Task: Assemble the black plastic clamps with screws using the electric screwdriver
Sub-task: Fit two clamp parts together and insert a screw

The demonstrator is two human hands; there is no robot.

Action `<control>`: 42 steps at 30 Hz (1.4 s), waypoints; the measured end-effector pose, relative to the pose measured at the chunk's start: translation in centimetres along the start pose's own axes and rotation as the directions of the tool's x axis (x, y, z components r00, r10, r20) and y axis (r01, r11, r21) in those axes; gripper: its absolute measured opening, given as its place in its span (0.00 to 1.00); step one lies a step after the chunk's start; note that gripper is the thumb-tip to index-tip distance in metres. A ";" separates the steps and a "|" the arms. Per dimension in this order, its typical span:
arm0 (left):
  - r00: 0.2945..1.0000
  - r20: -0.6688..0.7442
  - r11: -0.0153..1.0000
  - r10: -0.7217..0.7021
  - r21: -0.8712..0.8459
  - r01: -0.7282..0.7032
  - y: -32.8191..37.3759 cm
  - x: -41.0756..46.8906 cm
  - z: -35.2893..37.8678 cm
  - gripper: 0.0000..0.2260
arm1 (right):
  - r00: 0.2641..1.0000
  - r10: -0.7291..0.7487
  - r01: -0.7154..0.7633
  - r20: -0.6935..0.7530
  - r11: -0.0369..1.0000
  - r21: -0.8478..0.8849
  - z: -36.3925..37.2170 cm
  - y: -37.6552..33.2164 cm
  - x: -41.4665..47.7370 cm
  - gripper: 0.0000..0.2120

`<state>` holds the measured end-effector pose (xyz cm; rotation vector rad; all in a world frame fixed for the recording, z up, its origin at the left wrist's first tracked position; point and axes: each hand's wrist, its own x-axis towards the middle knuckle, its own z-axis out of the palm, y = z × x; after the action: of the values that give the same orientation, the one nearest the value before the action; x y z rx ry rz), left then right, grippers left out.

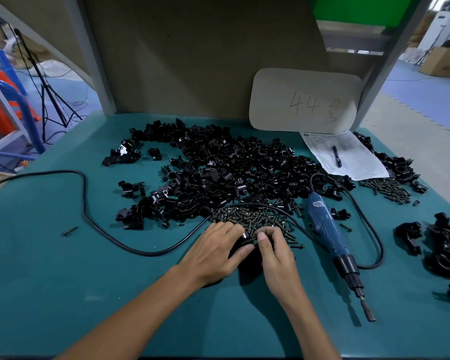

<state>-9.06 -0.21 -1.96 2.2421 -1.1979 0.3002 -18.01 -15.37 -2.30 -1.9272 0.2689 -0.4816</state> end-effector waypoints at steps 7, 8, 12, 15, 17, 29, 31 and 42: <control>1.000 -0.023 0.999 -0.011 0.041 0.012 -0.1 0.0 0.0 0.12 | 1.000 -0.014 0.015 -0.008 0.994 0.104 0.1 -0.1 0.2 0.05; 1.000 -0.023 0.999 -0.006 0.047 0.007 0.0 0.0 0.1 0.12 | 1.000 -0.018 0.018 -0.005 0.994 0.105 0.2 -0.1 0.2 0.05; 1.000 -0.026 0.999 -0.002 0.049 0.004 0.0 0.1 0.1 0.11 | 1.000 -0.020 0.019 0.014 0.993 0.117 0.1 0.2 0.2 0.06; 1.000 -0.026 0.999 -0.004 0.051 0.005 0.0 0.1 0.1 0.12 | 1.000 -0.002 -0.001 0.015 0.987 0.161 0.1 0.4 0.2 0.08; 1.000 -0.027 0.999 -0.004 0.053 0.005 0.0 0.1 0.1 0.12 | 0.999 0.035 -0.035 0.004 0.979 0.203 0.0 0.4 0.3 0.10; 0.997 -0.049 0.993 0.057 0.111 -0.052 0.3 0.1 -0.2 0.10 | 0.999 -0.003 0.000 -0.054 0.999 -0.053 0.4 0.3 0.1 0.07; 0.997 -0.036 0.991 0.068 0.119 -0.063 0.4 0.1 -0.2 0.10 | 0.997 -0.034 0.026 -0.074 0.993 -0.111 0.5 0.2 0.1 0.11; 0.996 -0.052 0.990 0.067 0.126 -0.060 0.5 0.1 -0.4 0.11 | 1.000 0.029 -0.029 0.000 0.997 -0.074 0.3 0.1 0.3 0.13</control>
<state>-9.38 -0.26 -1.42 2.2883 -1.2529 0.4725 -17.66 -15.29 -2.42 -1.9924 0.3173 -0.4569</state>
